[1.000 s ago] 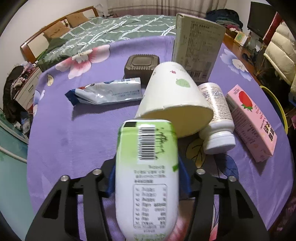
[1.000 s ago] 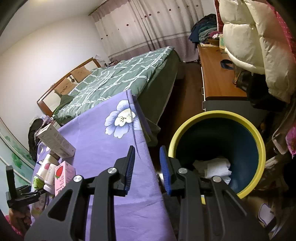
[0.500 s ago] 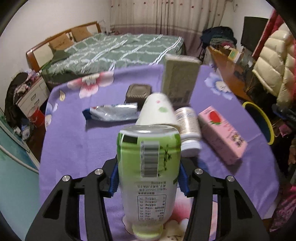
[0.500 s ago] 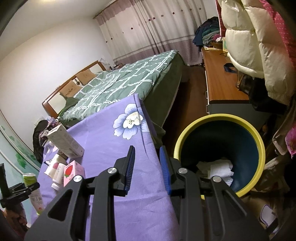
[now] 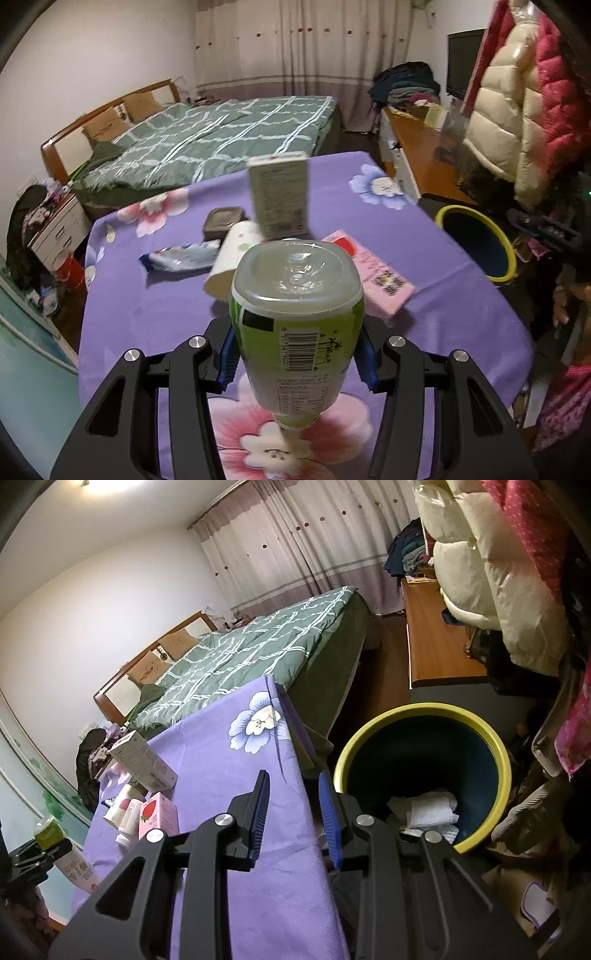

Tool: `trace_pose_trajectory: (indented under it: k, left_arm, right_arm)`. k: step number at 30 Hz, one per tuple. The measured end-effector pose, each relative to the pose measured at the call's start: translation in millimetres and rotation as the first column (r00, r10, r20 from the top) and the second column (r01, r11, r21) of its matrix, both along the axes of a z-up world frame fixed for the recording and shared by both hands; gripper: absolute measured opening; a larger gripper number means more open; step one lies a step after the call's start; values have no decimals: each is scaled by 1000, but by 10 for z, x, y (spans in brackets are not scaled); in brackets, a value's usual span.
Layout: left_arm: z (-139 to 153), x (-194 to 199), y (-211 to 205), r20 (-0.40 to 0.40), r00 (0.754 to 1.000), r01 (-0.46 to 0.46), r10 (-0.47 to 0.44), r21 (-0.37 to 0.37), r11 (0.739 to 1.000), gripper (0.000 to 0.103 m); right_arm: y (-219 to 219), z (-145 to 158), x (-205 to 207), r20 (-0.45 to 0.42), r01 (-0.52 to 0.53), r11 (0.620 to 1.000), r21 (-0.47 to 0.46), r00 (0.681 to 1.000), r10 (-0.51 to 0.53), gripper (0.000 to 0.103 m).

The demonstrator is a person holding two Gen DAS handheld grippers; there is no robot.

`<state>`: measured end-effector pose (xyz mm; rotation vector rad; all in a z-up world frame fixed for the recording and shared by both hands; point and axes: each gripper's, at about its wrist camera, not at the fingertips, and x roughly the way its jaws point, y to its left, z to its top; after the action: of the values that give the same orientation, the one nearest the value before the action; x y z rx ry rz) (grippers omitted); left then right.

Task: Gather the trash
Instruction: 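Carry the lotion bottle over the bin and open the left gripper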

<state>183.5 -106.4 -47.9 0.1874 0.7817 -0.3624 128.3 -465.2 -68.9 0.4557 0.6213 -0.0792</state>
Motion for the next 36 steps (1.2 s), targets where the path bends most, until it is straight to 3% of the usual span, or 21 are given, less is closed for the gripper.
trace_pose_trajectory:
  k: [9,18,26,34,35,36]
  left_arm:
    - [289,-163,-806,45,985,168,-165,-49,985,51]
    - [349,75,-1977,33,939,344,-342,-116,932,51]
    - [132,414,-3162,14,897,438,-441,-139,888,51]
    - [-227,595,-3850,-8,886,458,-463,-128,880,51]
    - [-263,615,-3879,-2,890,452,-456,-124,883,58]
    - [-286,626,-3904,8,897,439,-441,-115,891,74]
  right_arm:
    - [-302,-48,-240,-19,105,992,-74,994,-106,26]
    - [-698,-190,-461,-56,208,970,-122,975,-216,32]
    - [-987,-307,-597,-76,257,961,-105,961,-266,32]
    - [-1155,-392,-678,-97,290,953,-91,949,-299,33]
    - [-1159,-398,-679,-99,291,953,-91,949,-299,34]
    - [-1153,-397,-678,-100,290,953,-91,949,-298,34]
